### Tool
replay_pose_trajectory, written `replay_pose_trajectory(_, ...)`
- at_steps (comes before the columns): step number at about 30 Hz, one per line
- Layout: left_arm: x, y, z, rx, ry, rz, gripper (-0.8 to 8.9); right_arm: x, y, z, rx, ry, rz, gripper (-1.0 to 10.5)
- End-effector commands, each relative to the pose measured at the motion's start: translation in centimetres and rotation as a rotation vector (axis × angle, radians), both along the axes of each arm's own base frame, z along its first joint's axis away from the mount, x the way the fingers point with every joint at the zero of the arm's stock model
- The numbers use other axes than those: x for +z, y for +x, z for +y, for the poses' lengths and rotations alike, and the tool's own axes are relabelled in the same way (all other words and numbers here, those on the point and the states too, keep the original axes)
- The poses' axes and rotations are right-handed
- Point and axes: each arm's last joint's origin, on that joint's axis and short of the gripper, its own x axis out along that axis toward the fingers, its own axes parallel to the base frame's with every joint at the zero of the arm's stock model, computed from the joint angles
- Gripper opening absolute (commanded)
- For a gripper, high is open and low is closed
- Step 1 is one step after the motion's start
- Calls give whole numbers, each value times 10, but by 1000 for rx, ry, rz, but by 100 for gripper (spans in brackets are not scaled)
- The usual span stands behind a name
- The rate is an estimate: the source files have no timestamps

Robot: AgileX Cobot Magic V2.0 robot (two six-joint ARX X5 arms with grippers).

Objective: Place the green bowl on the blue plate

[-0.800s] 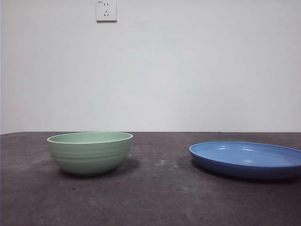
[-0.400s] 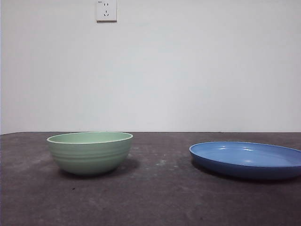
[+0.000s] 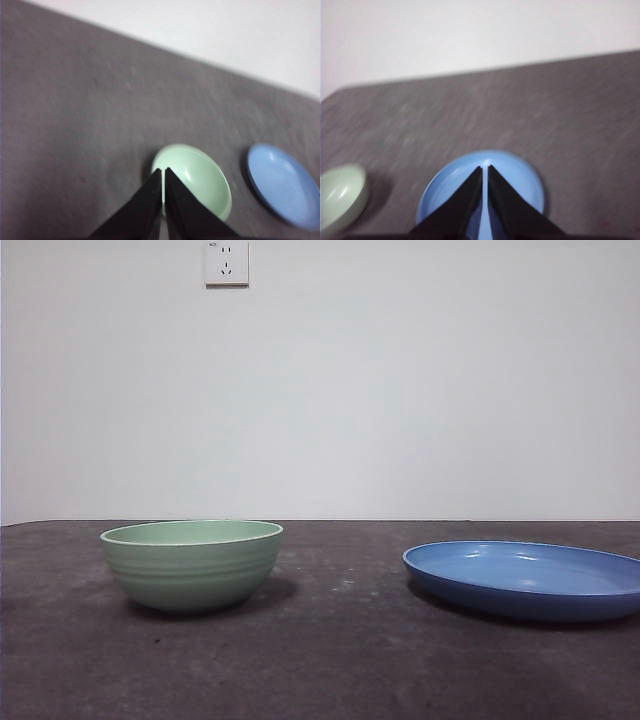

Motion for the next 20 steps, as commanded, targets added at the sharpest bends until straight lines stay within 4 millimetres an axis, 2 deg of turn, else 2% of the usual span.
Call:
replay_pose_trajectory(1, 10, 6, -2, -109, 61, -6, 10, 12, 8, 3, 118, -43, 72, 12)
replay_pose_trajectory(6, 16, 17, -7, -262, 45, 69, 10, 24, 24, 8, 298, -56, 253, 13)
replay_pose_trajectory(12, 11, 19, -16, -444, 46, 165, 10, 23, 36, 13, 440, -61, 399, 13)
replay_pose_trajectory(20, 7, 16, -23, -524, 61, 200, 10, 17, 36, 22, 543, -73, 462, 13)
